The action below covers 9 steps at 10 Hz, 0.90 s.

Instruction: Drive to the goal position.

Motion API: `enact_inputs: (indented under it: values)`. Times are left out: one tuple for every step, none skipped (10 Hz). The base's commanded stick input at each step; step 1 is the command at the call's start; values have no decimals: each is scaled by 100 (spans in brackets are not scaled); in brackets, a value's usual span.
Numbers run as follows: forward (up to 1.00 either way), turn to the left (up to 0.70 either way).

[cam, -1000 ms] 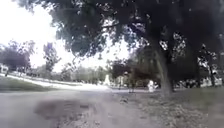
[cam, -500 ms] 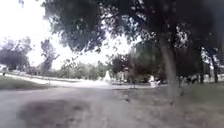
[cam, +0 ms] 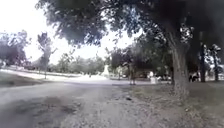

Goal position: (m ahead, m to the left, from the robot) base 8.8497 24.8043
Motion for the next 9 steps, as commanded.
enact_inputs:
  values:
    - [85, 34]
    - [85, 34]
    - [85, 34]
    - [85, 0]
    - [85, 0]
    - [85, 0]
    - [85, 0]
    - [85, 3]
    - [85, 14]
